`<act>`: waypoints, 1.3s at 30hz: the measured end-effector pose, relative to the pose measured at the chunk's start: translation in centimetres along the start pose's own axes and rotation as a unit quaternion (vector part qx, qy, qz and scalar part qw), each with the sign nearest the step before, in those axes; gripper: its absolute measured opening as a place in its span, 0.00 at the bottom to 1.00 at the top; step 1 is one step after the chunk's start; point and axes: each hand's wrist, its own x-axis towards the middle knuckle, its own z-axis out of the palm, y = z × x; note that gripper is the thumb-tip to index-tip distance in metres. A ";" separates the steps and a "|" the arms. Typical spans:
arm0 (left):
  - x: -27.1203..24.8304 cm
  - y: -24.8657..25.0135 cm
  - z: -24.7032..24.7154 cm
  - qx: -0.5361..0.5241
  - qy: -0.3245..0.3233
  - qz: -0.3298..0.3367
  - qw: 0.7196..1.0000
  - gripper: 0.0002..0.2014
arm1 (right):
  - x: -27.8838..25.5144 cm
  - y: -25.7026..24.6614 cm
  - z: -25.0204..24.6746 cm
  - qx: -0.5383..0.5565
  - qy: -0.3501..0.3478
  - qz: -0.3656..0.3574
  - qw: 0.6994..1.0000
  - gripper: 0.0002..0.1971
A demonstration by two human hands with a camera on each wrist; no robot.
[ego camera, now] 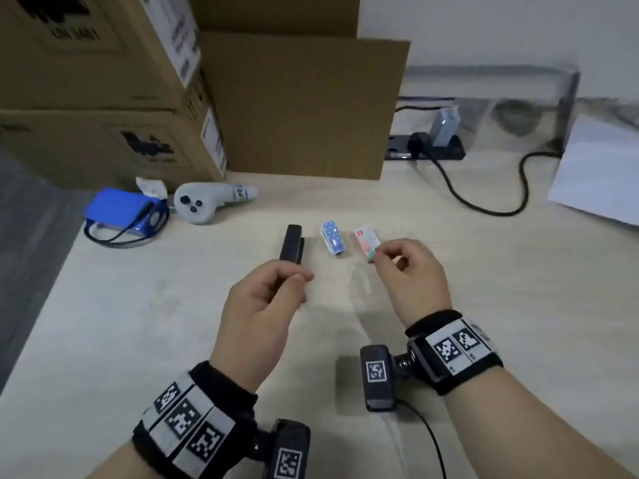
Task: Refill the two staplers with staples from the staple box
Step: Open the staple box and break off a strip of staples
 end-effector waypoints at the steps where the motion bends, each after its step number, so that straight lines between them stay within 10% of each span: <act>1: -0.1 -0.3 0.4 -0.009 -0.004 0.010 1.000 0.09 | 0.4 0.3 0.4 -0.023 0.020 -0.028 0.999 0.04; 12: 1.5 -4.0 1.2 -0.016 -0.037 0.129 0.991 0.09 | 2.9 3.0 2.3 -0.207 0.017 -0.081 0.975 0.17; 20: -0.6 -5.0 1.6 -0.109 -0.021 0.121 0.986 0.11 | -2.5 1.4 0.6 0.043 -0.039 -0.059 0.997 0.10; 27: -4.4 -6.4 0.5 -0.137 -0.085 -0.041 0.986 0.07 | -9.4 0.2 0.5 0.161 -0.123 -0.046 0.978 0.09; 39: -3.9 -7.8 -1.1 -0.200 -0.143 -0.008 0.969 0.15 | -10.5 1.7 1.5 0.218 -0.156 -0.073 0.961 0.14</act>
